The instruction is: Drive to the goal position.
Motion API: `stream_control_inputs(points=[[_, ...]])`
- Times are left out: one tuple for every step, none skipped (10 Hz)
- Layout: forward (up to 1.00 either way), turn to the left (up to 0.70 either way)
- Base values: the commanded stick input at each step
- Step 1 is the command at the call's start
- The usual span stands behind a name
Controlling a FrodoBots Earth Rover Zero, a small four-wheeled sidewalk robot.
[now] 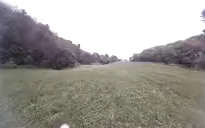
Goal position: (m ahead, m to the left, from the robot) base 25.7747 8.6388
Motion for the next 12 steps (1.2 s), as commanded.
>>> stream_control_inputs(points=[[1.0, 0.0], [1.0, 0.0], [1.0, 0.0], [1.0, 0.0], [1.0, 0.0], [1.0, 0.0], [1.0, -0.18], [1.0, -0.36], [1.0, -0.06], [1.0, -0.02], [1.0, -0.01], [1.0, -0.03]])
